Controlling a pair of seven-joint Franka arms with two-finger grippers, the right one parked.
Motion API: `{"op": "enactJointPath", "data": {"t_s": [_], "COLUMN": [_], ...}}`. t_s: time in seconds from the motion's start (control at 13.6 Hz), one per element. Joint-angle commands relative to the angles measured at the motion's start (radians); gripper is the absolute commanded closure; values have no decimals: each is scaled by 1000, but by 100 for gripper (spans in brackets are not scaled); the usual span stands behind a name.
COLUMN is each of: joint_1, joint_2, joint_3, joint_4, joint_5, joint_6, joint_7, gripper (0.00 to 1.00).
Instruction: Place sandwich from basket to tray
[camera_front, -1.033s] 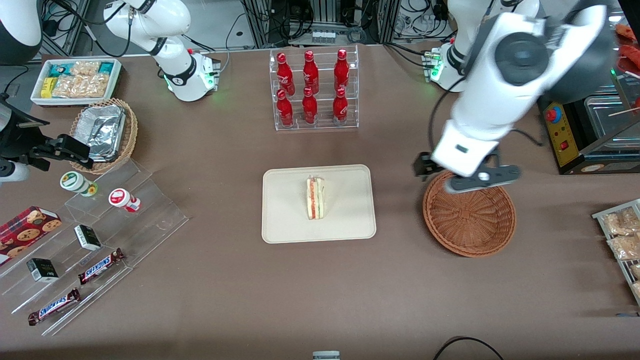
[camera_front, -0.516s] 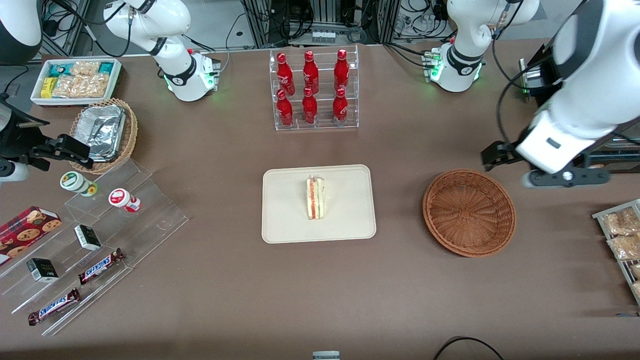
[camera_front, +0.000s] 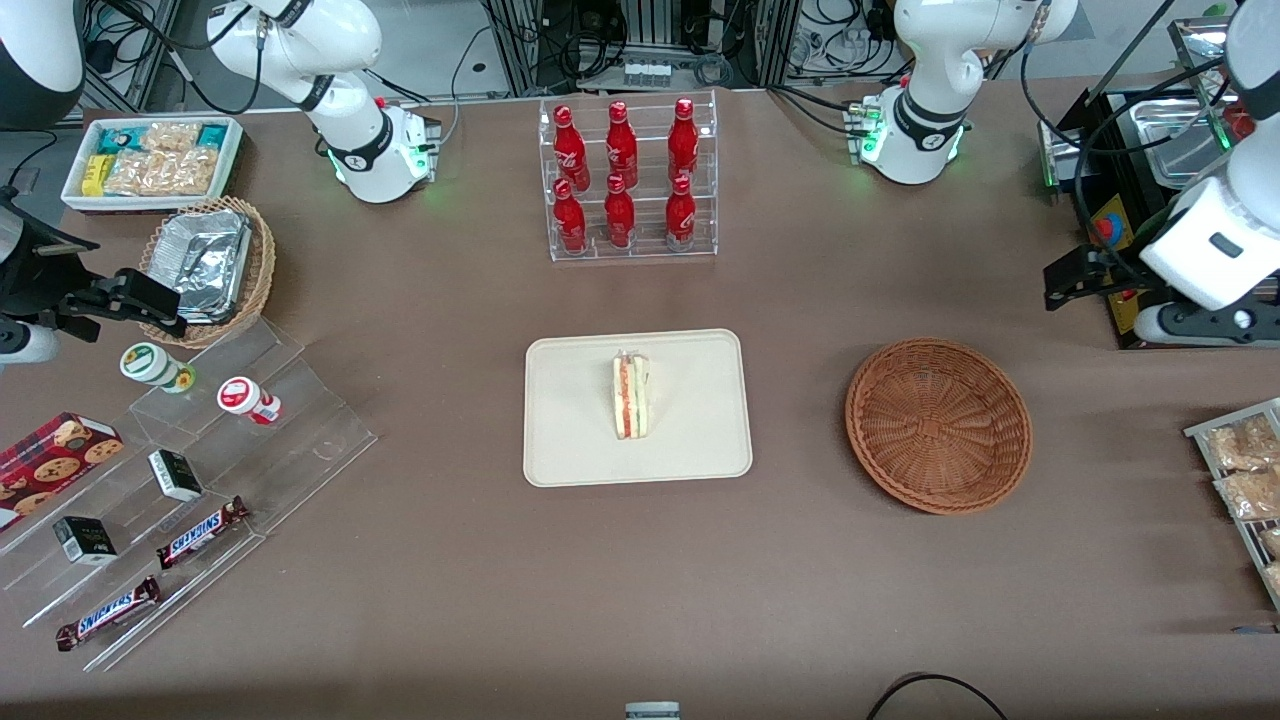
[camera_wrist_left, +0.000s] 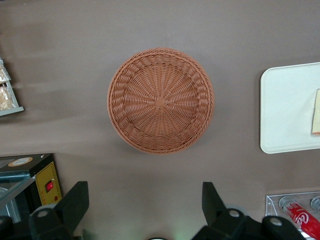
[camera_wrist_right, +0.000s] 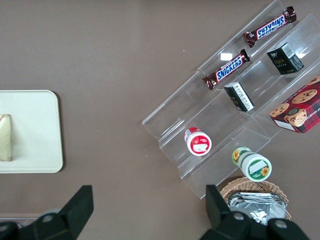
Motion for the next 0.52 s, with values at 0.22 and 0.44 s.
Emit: {"op": "enactJointPath", "data": {"t_s": [0.22, 0.44], "joint_1": [6, 14], "joint_2": [-91, -82], "joint_3": [40, 46], "joint_4": [-57, -36], "joint_5": [-7, -11], "joint_6": [1, -6], "joint_7": [30, -6], "gripper": [0, 0]}}
